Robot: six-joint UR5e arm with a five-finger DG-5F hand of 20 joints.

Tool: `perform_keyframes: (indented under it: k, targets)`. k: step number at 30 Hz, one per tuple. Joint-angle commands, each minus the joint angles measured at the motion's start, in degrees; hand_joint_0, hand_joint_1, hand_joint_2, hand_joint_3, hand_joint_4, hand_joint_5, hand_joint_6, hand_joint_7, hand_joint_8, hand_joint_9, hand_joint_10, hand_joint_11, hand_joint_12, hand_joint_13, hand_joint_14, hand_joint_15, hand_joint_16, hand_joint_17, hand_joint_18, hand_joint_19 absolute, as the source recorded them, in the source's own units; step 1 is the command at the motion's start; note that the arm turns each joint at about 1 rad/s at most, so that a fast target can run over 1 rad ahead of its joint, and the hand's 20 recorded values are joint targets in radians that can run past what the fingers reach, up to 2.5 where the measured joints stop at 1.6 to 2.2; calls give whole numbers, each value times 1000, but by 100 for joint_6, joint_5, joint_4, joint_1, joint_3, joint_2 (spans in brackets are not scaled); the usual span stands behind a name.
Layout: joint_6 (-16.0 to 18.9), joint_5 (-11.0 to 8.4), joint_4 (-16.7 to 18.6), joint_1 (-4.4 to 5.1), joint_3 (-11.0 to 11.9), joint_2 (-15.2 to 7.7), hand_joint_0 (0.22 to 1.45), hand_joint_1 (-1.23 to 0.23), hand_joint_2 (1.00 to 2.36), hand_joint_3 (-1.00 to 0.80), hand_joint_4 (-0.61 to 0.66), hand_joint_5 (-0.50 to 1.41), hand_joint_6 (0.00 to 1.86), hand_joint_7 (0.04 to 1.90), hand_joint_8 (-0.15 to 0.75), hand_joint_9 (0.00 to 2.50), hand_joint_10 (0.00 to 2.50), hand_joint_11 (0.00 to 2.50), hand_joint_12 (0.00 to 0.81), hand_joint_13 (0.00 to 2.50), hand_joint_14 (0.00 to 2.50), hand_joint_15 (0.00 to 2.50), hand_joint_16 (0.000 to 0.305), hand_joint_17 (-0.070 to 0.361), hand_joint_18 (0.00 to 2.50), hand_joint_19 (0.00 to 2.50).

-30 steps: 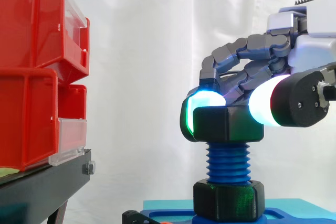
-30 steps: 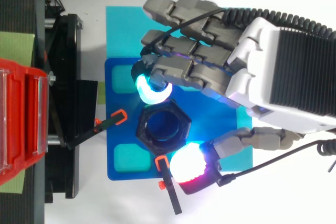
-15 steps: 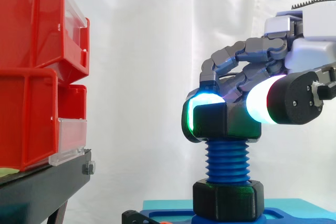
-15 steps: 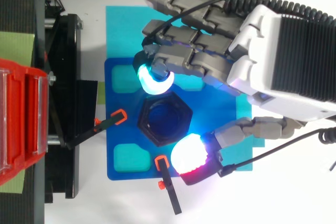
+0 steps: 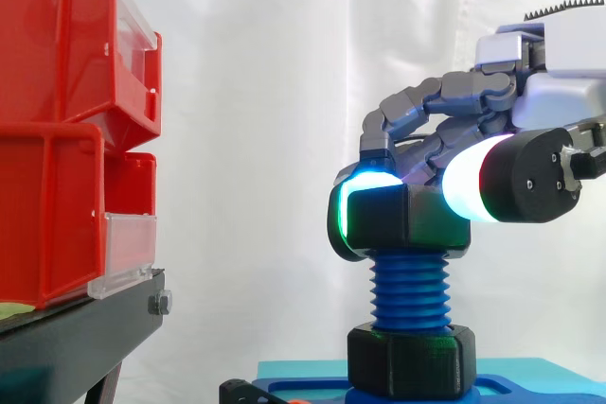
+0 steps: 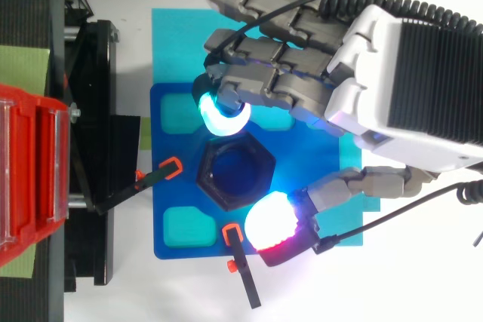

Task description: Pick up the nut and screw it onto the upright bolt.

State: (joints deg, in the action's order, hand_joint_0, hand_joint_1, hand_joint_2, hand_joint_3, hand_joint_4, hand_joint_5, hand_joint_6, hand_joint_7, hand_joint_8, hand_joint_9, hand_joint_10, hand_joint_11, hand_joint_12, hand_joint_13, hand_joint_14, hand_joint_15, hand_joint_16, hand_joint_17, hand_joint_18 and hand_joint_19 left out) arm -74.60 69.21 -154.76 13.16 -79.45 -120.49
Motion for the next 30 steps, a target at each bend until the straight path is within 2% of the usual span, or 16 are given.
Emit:
perform_keyframes:
  k: [1, 10, 18, 30]
  targets:
    - [-2, -4, 7, 29, -1, -1, 569, -669, 1001, -497, 308, -178, 673, 1117, 318, 476, 0, 0, 348, 452, 0, 0, 44, 100, 421, 0]
    - [-11, 4, 60, 47, -1, -1, 565, -683, 1000, -500, 310, -176, 659, 1130, 317, 476, 0, 0, 348, 443, 0, 0, 44, 100, 414, 4]
    - [-2, 4, 42, 47, -1, -1, 543, -673, 1000, -500, 312, -163, 566, 1253, 318, 471, 0, 0, 354, 431, 0, 0, 46, 103, 388, 7]
    - [-2, 13, 25, -6, -1, -1, 536, -660, 1000, -500, 314, -161, 557, 1260, 316, 472, 0, 0, 354, 417, 0, 0, 46, 104, 382, 14]
